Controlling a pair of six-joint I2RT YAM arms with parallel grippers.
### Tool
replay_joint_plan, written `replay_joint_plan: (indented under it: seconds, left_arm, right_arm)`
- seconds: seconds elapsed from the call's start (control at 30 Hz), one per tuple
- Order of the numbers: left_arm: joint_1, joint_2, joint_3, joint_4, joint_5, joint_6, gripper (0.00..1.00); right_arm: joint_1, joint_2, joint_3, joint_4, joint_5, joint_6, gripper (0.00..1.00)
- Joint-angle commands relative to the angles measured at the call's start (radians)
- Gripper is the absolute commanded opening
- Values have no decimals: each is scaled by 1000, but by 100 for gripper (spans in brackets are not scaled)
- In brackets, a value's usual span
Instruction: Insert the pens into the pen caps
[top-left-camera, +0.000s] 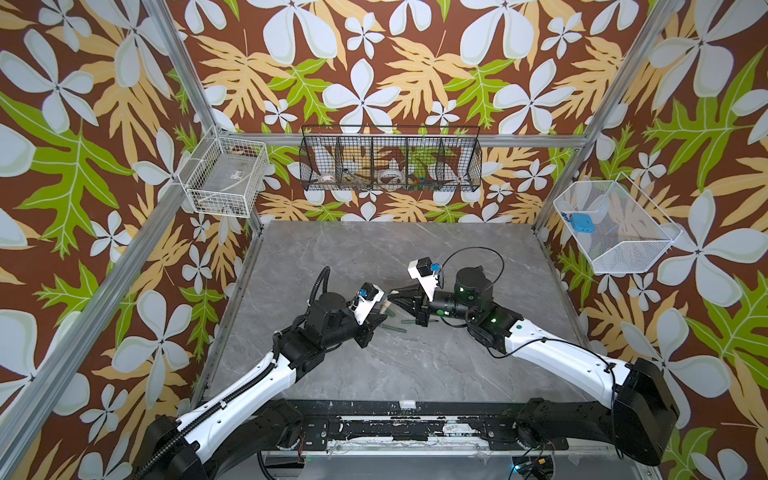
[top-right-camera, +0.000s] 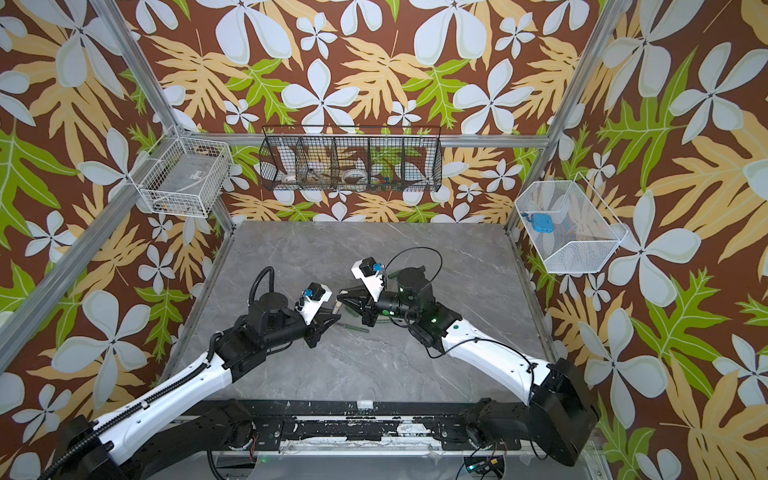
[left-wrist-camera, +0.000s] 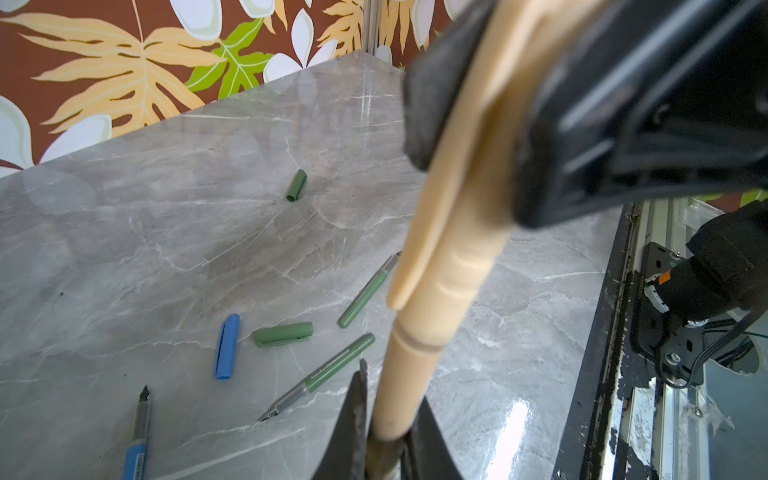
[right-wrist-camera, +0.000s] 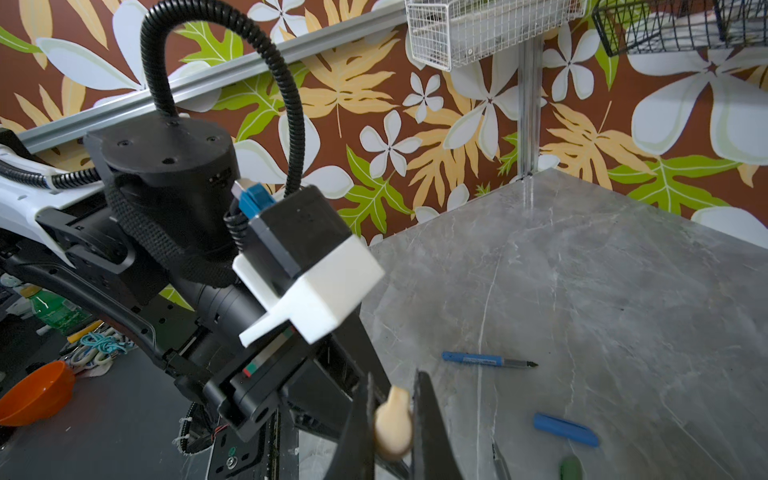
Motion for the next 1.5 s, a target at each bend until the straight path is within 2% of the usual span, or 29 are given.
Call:
replay_joint_plan:
  seconds: [0.0, 0.13, 0.3, 0.37, 0.4, 0.47, 0.5, 0.53, 0.7, 0.8, 0.93, 1.13, 1.47]
  left_arm:
    - [61, 14, 53, 841, -193, -193, 0]
    - [90, 43, 88, 936, -98, -258, 0]
    - [63, 58, 110, 904, 65, -311, 0]
    - [13, 52, 85, 840, 72, -289, 0]
    - [-11, 52, 77, 803, 72, -269, 0]
    - [-73, 54, 53, 715, 46, -232, 0]
    - [-88, 54, 36, 695, 47, -232, 0]
    - [-95, 55, 10, 692, 57, -247, 0]
    - [-102, 54, -114, 680, 99, -300, 0]
    - [-102, 51, -166, 676, 106, -311, 0]
    - [-102, 59, -179, 656, 125, -293, 0]
    - [-102, 90, -145, 608, 168, -271, 0]
    - [-102, 90, -182, 651, 198, -295, 0]
  right_arm:
    - [22, 0, -31, -309, -249, 16, 0]
    - [27, 12, -53, -267, -255, 42, 0]
    - [25, -35, -32, -235, -191, 42, 3]
    - [9, -72, 2, -242, -158, 23, 14]
    - [-1, -89, 16, -235, -146, 23, 15]
    - [-25, -129, 38, -209, -127, 22, 25]
    - [-33, -141, 49, -207, -117, 17, 26]
    - [-40, -154, 63, -209, -106, 10, 27]
    - [-77, -200, 103, -238, -83, -19, 44]
    - [-81, -207, 123, -268, -94, -36, 48]
    - [-80, -179, 140, -278, -153, -22, 49]
    - [-81, -136, 175, -350, -145, -34, 50]
    - [-77, -56, 203, -327, -168, -7, 51]
